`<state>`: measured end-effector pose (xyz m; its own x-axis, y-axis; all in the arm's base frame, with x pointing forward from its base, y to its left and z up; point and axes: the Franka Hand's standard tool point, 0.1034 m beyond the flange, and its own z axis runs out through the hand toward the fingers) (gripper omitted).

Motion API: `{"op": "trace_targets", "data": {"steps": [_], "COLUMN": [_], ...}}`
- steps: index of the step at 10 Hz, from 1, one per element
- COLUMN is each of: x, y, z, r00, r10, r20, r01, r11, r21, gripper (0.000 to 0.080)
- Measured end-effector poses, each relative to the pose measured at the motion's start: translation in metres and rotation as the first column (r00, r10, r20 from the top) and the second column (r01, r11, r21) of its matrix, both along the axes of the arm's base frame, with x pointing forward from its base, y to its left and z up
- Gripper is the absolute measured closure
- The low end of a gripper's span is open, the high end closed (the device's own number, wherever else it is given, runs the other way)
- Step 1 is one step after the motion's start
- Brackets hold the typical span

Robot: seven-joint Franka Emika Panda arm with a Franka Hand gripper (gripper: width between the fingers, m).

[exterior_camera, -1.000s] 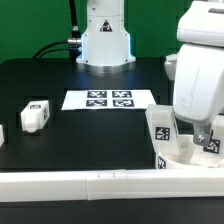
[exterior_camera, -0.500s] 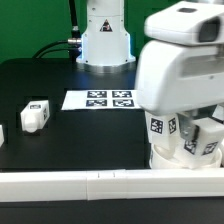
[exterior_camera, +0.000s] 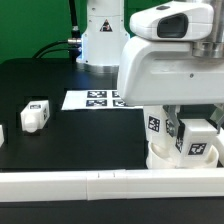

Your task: Assemble stool

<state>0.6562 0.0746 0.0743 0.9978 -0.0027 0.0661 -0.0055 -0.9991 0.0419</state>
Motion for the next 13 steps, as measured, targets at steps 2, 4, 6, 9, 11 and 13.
{"op": "trace_targets", "data": {"steps": [2,4,6,9,11,13], "x": [-0.004,-0.006,-0.007,-0.013,-0.017,-0.018], "y": [-0.003,-0.009,-0.008,-0.016,-0.02,-0.02], "z": [-0.001,-0.002,-0.002,-0.003,-0.003,-0.004], "r00": [0.902,0.792,0.762,0.567,0.465,0.452], "r10": [-0.431,-0.61,-0.647,-0.823,-0.885,-0.892], "r20": [0.028,0.015,0.031,0.025,0.009,0.006], "r01": [0.427,0.605,0.643,0.817,0.878,0.885], "r11": [0.9,0.789,0.761,0.566,0.463,0.45], "r21": [0.082,0.106,0.087,0.106,0.122,0.12], "gripper": [0.0465,0.0465,0.0465,0.0465,0.0464,0.0351]}}
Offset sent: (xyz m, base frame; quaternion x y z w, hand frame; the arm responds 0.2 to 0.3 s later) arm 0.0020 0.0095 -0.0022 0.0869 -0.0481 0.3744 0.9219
